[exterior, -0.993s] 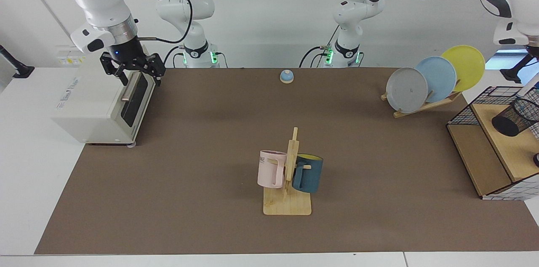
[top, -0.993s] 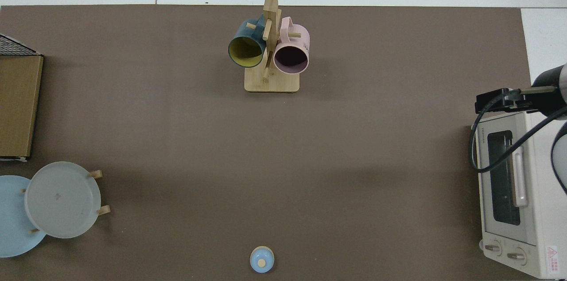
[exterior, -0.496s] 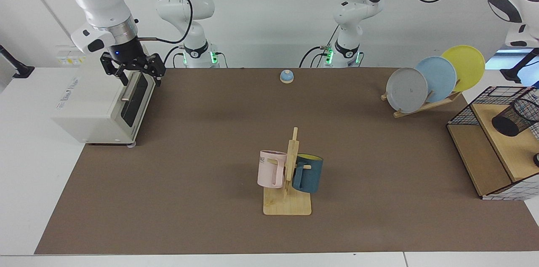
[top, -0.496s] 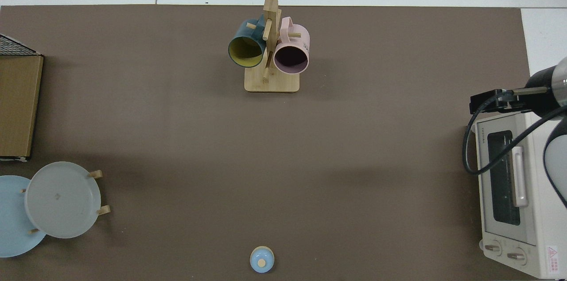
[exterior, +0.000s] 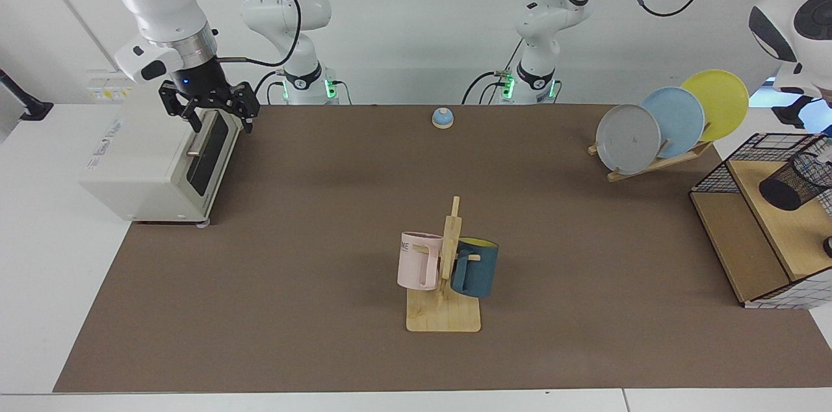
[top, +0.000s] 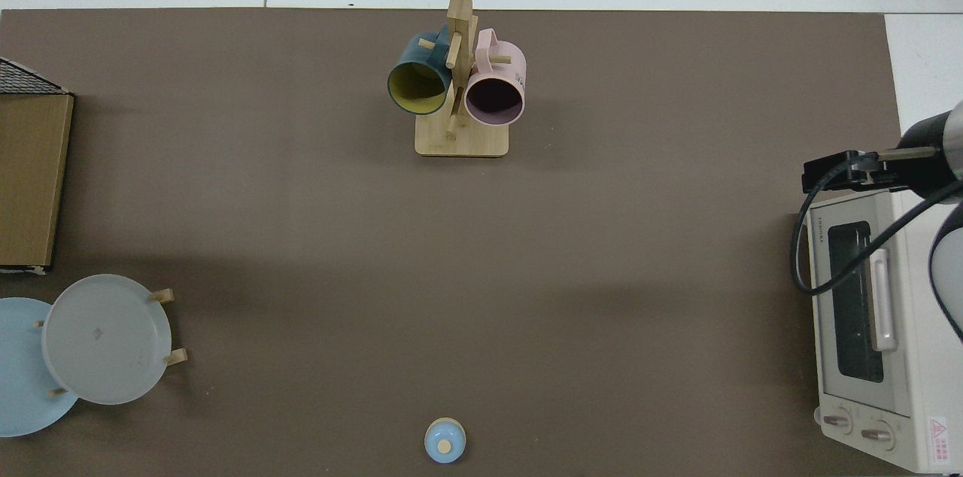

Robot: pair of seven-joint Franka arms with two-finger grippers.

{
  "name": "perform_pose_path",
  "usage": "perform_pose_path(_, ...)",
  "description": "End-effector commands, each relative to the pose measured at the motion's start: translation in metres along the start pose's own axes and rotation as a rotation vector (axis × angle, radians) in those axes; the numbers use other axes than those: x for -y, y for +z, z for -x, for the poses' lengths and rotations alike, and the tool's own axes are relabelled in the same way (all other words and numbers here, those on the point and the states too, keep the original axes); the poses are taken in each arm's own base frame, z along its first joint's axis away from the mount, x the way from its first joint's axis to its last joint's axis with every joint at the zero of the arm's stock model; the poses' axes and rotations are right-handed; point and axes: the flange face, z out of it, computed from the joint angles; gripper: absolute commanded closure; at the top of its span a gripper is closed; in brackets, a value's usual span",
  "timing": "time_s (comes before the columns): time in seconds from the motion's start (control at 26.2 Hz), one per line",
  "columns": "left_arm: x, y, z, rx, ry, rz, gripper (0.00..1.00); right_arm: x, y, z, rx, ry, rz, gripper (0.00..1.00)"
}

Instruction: Put markers into pen holder

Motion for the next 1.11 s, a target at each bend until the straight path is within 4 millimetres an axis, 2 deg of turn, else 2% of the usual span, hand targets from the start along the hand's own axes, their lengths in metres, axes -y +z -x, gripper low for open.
perform_pose_path(0.0, 0.001, 0.000, -0.005, 0.024, -0.037, 0.015, 1.00, -0.004, -0.004, 0.001, -0.007, -0.015, -0.001, 0.00)
perform_pose_path(0.08, 0.001, 0.001, -0.007, 0.021, -0.034, 0.014, 0.98, -0.005, -0.004, 0.001, -0.007, -0.013, -0.001, 0.00)
perform_pose_path(0.11, 0.001, 0.002, -0.008, 0.022, -0.031, 0.016, 0.83, -0.004, -0.004, 0.001, -0.007, -0.015, -0.001, 0.00)
perform_pose_path(0.15, 0.001, 0.001, -0.010, 0.020, -0.028, 0.018, 0.51, -0.004, -0.004, 0.001, -0.007, -0.015, -0.001, 0.00)
perform_pose_path(0.19, 0.001, 0.001, -0.010, 0.011, -0.030, 0.018, 0.01, -0.004, -0.004, 0.001, -0.007, -0.016, -0.001, 0.00)
perform_pose_path(0.34, 0.003, 0.002, -0.015, 0.000, -0.032, 0.019, 0.00, -0.004, -0.004, 0.001, -0.007, -0.016, -0.001, 0.00)
perform_pose_path(0.5, 0.008, -0.015, -0.026, -0.001, -0.021, 0.011, 0.00, -0.005, -0.004, 0.001, -0.007, -0.013, -0.001, 0.00)
perform_pose_path(0.61, 0.008, -0.020, -0.037, -0.037, -0.069, 0.021, 0.00, -0.005, -0.004, 0.001, -0.007, -0.013, -0.001, 0.00)
perform_pose_path(0.69, 0.005, -0.022, -0.049, -0.100, -0.125, 0.066, 0.00, -0.004, -0.005, 0.001, -0.011, -0.015, -0.001, 0.00)
perform_pose_path(0.8, 0.007, -0.050, -0.081, -0.144, -0.167, 0.080, 0.00, -0.004, -0.003, 0.002, -0.003, -0.015, -0.001, 0.00)
perform_pose_path(0.95, 0.005, -0.080, -0.112, -0.200, -0.232, 0.114, 0.00, -0.007, 0.000, 0.004, 0.007, -0.007, -0.009, 0.00)
perform_pose_path(1.07, 0.003, -0.087, -0.125, -0.257, -0.263, 0.132, 0.00, -0.009, 0.002, 0.006, 0.017, 0.006, -0.041, 0.00)
